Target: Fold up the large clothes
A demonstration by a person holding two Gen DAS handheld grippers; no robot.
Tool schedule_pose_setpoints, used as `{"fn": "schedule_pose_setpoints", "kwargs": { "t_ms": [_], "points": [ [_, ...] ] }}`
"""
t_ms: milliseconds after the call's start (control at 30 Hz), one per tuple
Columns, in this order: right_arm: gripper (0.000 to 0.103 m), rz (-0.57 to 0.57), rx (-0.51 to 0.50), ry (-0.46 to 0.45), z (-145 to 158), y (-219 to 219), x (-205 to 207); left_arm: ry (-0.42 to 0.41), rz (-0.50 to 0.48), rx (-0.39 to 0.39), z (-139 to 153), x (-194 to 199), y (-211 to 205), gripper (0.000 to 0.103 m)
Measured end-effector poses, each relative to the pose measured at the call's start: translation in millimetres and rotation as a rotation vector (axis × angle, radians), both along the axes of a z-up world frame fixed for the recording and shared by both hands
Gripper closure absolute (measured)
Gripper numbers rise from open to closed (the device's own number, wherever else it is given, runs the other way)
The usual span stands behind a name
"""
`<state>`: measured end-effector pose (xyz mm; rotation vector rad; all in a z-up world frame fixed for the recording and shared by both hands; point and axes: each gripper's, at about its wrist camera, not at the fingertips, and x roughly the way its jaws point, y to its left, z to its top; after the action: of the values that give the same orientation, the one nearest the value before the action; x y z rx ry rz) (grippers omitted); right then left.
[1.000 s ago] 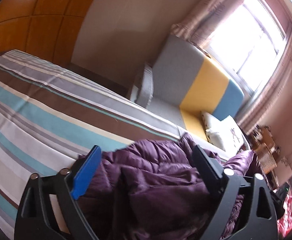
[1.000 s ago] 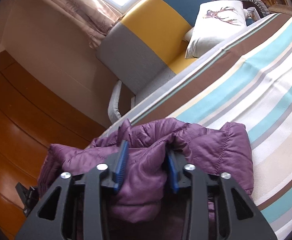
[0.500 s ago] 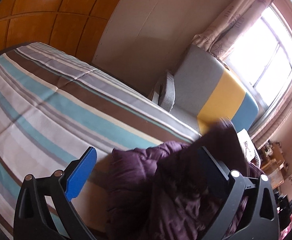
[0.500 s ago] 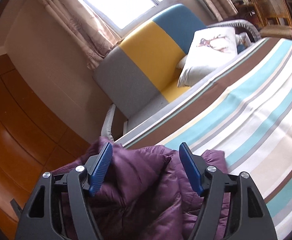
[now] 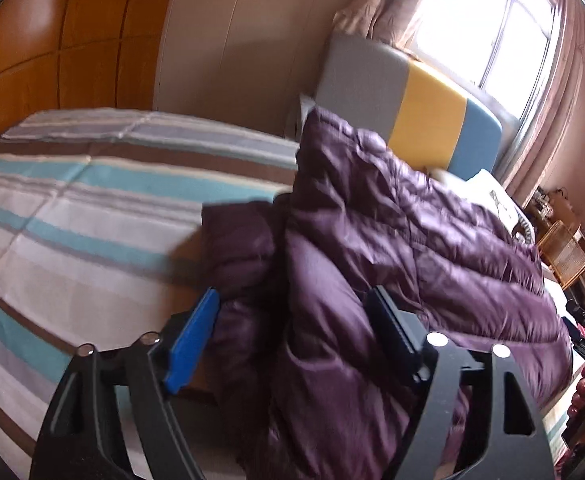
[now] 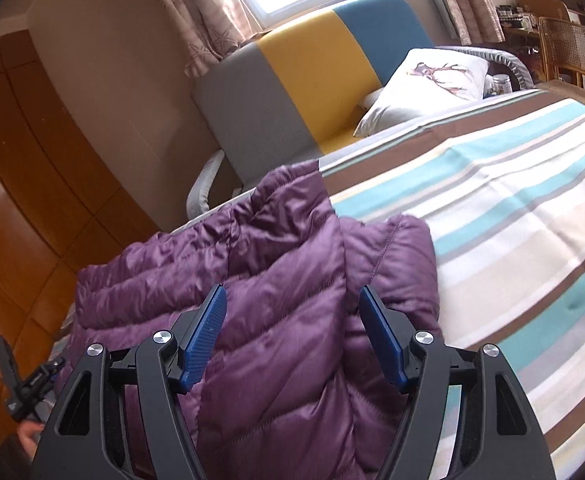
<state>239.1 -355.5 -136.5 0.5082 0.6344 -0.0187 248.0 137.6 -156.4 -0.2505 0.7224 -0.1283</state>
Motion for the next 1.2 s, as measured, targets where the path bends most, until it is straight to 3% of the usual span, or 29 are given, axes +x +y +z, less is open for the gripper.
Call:
{"fn": "schedule_pose_setpoints", "kwargs": {
  "t_ms": [200, 267, 367, 433, 533, 733, 1067, 1200],
  "points": [
    [0.035, 0.017, -0.009, 0.039, -11, 9, -11, -0.005, -0.006, -0.004, -3, -13, -4, 0.032],
    [0.042, 0.022, -0.014, 0.057, -15, 12, -12, 0.005, -0.012, 0.02, -5, -14, -8, 0.035],
    [0.06, 0.054, -0.024, 0.094, -23, 17, -10, 0.029, -0.041, 0.063, -8, -14, -16, 0.048],
    [0.066, 0.065, -0.018, 0.103, -25, 17, -10, 0.042, -0.059, 0.081, -7, -15, -21, 0.065],
    [0.077, 0.076, 0.027, 0.142, -28, 11, -7, 0.055, -0.105, 0.12, -4, -20, -27, 0.076],
    [0.081, 0.116, 0.053, 0.202, -32, 4, -16, 0.07, -0.178, 0.115, -2, -48, -25, 0.082],
    [0.081, 0.145, 0.085, 0.216, -35, -5, -74, 0.087, -0.225, 0.069, 0, -106, -15, 0.082],
    [0.081, 0.142, 0.065, 0.177, -33, -5, -81, 0.077, -0.222, 0.058, 1, -116, -13, 0.082]
  ]
}}
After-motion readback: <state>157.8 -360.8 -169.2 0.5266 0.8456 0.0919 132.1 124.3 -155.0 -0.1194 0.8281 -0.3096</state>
